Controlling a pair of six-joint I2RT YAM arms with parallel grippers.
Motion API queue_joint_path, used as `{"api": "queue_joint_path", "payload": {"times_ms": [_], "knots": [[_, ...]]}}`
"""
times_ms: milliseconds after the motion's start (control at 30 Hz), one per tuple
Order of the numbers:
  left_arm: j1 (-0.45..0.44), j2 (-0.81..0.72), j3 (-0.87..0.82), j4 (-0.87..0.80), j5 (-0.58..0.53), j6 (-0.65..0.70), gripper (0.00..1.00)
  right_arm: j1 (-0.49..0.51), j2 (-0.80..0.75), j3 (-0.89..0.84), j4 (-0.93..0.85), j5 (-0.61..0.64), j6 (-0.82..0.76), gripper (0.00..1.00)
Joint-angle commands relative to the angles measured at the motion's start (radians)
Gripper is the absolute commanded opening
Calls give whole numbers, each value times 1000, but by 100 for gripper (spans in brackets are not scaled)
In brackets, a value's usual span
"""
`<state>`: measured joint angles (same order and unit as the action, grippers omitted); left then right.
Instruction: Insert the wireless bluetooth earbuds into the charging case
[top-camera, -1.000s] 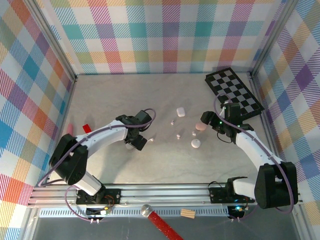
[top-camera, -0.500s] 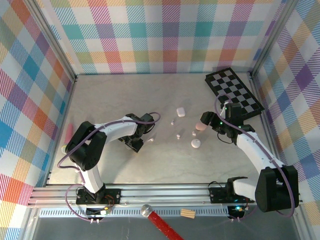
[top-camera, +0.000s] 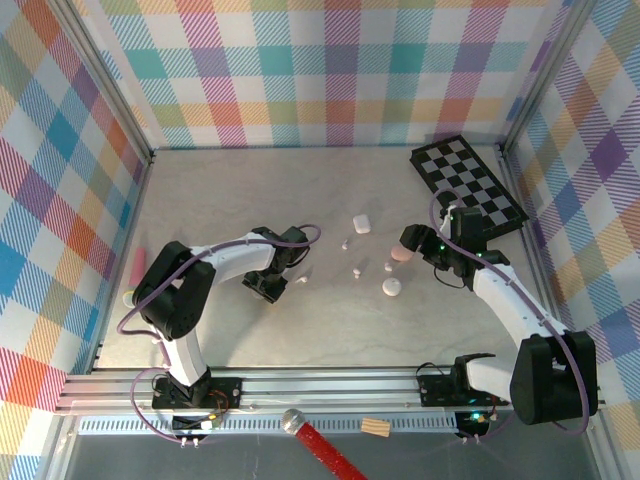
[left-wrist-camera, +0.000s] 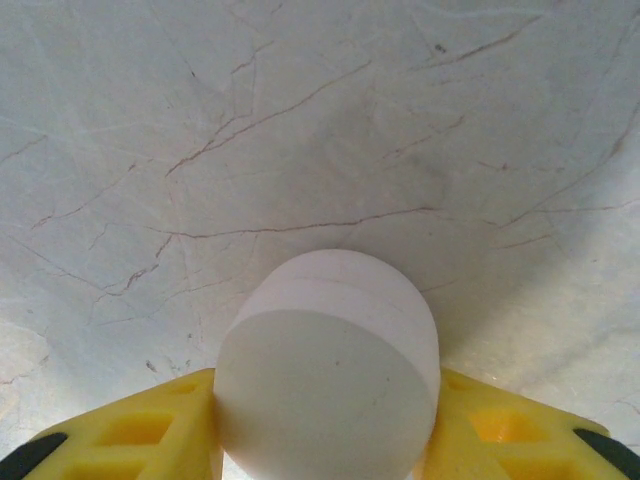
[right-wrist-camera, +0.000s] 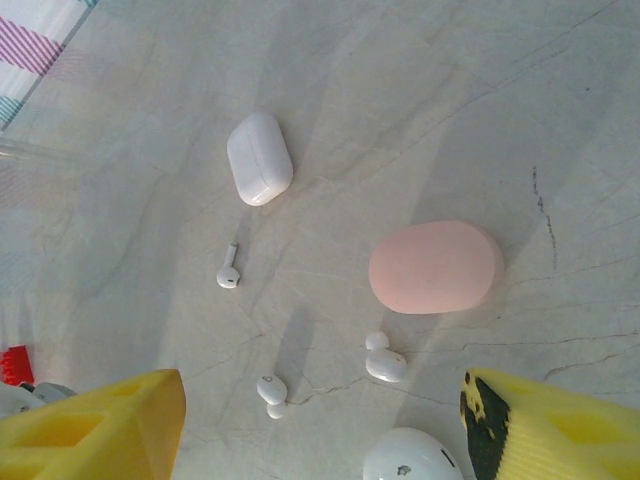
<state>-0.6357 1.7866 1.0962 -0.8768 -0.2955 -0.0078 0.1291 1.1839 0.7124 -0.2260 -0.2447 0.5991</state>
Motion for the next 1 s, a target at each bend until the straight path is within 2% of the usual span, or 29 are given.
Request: {"api": "queue_joint_path", "payload": {"times_ms": [0,367,533,800,967], "knots": [[8,-41,-19,51,27,0,44,-3,-30,-13,14,-48,25,73],[-41,-172,-19,210,38,28,44,9,-138,-71,21,-182,108,72],[-42,-318,-97,392,197,95,44,49,-168,-79,44,-255,151,72],[-59,-497,-209,677,505,196,41,205,-123,-12,35,-314,133,72],[-70,-540,-238,775,607,196,41,307,-45,47,73,-349,117,72]]}}
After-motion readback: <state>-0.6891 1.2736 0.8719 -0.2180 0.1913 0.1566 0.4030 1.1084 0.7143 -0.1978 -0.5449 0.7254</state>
